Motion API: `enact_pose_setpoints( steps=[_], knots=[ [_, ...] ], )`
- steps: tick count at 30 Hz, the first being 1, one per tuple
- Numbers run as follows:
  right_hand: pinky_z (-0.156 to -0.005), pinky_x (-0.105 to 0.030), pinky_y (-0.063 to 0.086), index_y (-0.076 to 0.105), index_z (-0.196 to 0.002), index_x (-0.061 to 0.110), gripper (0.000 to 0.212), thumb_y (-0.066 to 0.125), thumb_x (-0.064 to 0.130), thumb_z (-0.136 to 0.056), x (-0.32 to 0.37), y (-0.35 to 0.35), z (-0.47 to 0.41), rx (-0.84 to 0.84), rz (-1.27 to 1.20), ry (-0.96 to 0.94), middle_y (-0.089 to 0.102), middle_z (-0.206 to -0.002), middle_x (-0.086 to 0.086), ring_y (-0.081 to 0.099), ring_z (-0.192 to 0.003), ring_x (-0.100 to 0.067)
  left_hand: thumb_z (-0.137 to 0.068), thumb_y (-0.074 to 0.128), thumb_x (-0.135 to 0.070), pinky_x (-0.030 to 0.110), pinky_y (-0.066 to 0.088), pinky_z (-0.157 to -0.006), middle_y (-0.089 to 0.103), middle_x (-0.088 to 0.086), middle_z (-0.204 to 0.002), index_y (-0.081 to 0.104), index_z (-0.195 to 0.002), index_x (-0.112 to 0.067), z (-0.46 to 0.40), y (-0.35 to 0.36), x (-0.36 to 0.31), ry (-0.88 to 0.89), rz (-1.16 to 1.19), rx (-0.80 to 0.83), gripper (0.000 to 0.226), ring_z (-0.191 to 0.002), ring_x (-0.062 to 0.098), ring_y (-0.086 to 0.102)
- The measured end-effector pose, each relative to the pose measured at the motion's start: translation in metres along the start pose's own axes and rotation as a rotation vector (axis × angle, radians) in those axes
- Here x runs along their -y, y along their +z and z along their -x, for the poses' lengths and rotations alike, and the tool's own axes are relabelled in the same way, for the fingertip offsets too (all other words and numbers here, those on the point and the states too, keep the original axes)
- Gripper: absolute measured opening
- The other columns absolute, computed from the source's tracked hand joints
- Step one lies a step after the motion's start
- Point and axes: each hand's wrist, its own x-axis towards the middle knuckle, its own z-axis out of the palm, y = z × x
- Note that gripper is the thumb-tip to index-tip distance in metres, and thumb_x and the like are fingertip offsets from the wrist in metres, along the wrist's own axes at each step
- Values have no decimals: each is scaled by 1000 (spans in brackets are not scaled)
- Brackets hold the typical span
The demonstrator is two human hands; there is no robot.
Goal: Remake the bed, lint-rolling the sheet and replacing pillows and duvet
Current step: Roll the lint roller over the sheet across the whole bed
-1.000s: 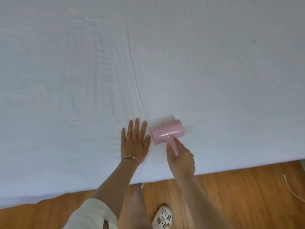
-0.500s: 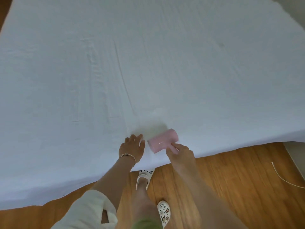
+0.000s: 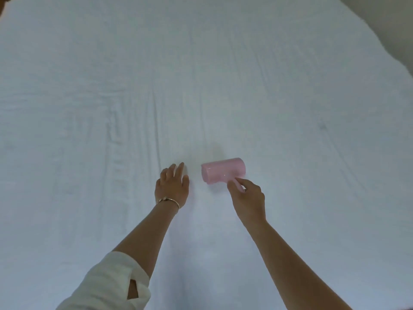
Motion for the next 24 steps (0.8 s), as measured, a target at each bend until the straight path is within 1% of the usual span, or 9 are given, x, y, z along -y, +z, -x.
enact_pose_setpoints(
  steps=[3, 6, 9, 13, 15, 18, 20, 22, 24],
  knots=[
    [-47, -20, 31, 63, -85, 28, 15, 54, 39, -89, 52, 19, -91, 5, 39, -65, 47, -66, 9, 46, -60, -14, -103, 20, -40, 36, 15, -118, 14, -2, -161, 15, -153, -29, -98, -25, -10, 13, -3, -57, 52, -148, 20, 8],
    [-58, -27, 35, 71, -94, 18, 25, 53, 34, -90, 105, 39, -184, -20, 132, -163, 57, -79, 0, 53, -74, -22, -103, 17, -42, 36, 10, -120, 9, -2, -162, 12, -154, -29, -198, -52, -24, 56, -41, -100, 53, -149, 19, 2],
    [-65, -28, 36, 71, -88, 12, 26, 51, 29, -92, 154, 59, -265, -37, 216, -257, 60, -83, -8, 55, -80, -27, -103, 12, -45, 39, 0, -120, -1, -4, -162, 5, -154, -31, -274, -64, -37, 64, -111, -122, 54, -149, 19, -6],
    [-65, -30, 41, 53, -63, 19, 37, 48, 33, -96, 207, 95, -333, -54, 157, -295, 52, -65, 0, 56, -77, -27, -98, -1, -50, 47, -9, -118, -15, -6, -161, -13, -151, -34, -307, -34, -29, 86, -282, -189, 56, -148, 18, -15],
    [-68, -36, 50, 51, -63, 23, 37, 46, 36, -97, 226, 114, -352, -26, 69, -295, 58, -71, -3, 59, -76, -29, -97, -5, -50, 46, -11, -118, -16, -7, -160, -16, -150, -35, -309, -21, -23, 94, -262, -264, 56, -147, 17, -17],
    [-46, -27, 46, 59, -82, 17, 19, 50, 31, -92, 226, 131, -363, 31, -45, -130, 63, -77, -8, 57, -59, -23, -97, -6, -50, 46, -12, -118, -17, -7, -160, -17, -150, -35, -313, -16, -23, 103, -226, -287, 56, -147, 17, -18],
    [-43, -26, 46, 63, -85, 16, 20, 51, 31, -90, 204, 144, -362, 33, -72, -65, 65, -77, -9, 58, -57, -25, -97, -5, -48, 47, -11, -118, -16, -7, -160, -16, -150, -34, -315, -14, -22, 107, -220, -297, 56, -147, 16, -18],
    [-61, -40, 59, 65, -79, 23, 23, 50, 40, -84, 180, 156, -353, -24, -73, -114, 68, -80, -5, 62, -69, -29, -98, -4, -46, 47, -10, -118, -16, -7, -160, -14, -151, -33, -316, -14, -21, 112, -218, -287, 56, -147, 16, -17],
    [-81, -48, 59, 70, -94, 34, 29, 50, 47, -78, 164, 158, -338, -50, -109, -128, 70, -87, -1, 65, -78, -31, -99, -3, -46, 46, -10, -118, -15, -7, -160, -12, -152, -31, -315, -16, -22, 112, -216, -262, 56, -147, 16, -16]
  ],
)
